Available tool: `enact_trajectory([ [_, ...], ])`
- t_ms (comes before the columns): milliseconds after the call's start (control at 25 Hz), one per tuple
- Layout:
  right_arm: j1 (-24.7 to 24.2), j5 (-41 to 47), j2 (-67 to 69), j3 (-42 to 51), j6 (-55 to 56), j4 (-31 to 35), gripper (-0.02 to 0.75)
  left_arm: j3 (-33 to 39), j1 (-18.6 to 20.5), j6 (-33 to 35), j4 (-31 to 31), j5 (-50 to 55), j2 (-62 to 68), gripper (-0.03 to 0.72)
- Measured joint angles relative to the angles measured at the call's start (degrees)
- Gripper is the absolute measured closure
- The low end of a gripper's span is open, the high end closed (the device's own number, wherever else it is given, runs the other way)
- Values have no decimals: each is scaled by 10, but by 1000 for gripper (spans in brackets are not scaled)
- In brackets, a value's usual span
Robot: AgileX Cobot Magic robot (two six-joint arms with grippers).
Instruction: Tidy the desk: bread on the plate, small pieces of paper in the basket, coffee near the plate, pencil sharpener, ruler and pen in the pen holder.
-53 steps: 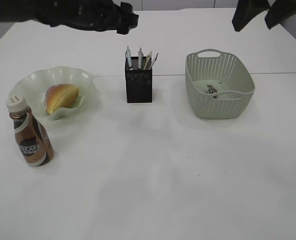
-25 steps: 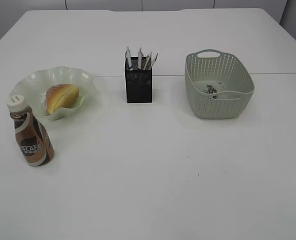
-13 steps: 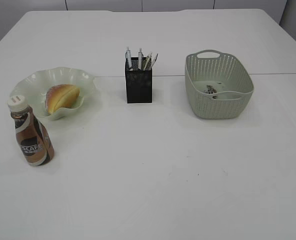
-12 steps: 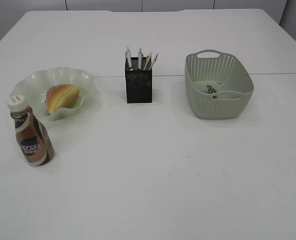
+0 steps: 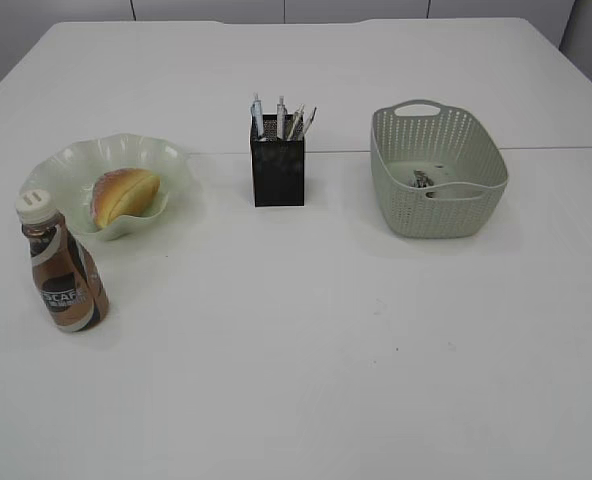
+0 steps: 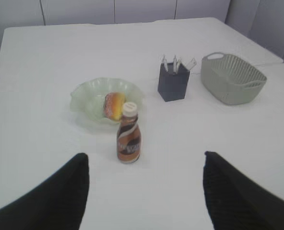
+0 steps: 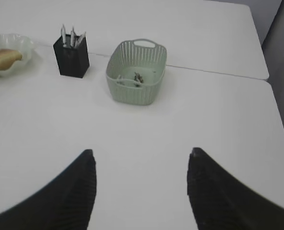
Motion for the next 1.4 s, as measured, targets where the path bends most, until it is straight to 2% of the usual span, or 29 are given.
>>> enact_trajectory([
  [160,0,-2,-34,65,-12,7,300,67,46,11,0,9,-40,141],
  [320,0,-44,-93,132,-14,34,300,125,110,47,-1,-7,-78,140],
  [400,0,-60,-127,169,-14,53,300,158,135,56,-17,-9,-79,139],
  [520,0,-72,-166,204,-14,81,300,204,153,74,-58,-19,-79,139],
  [760,0,-87,-176,249,-14,80,300,269,158,107,-82,-58,-79,139],
  [1160,0,-153,-176,315,-8,81,300,270,158,112,-65,-68,-79,139],
  [1400,0,-159,-176,317,-7,78,300,270,158,112,-65,-68,-79,139],
])
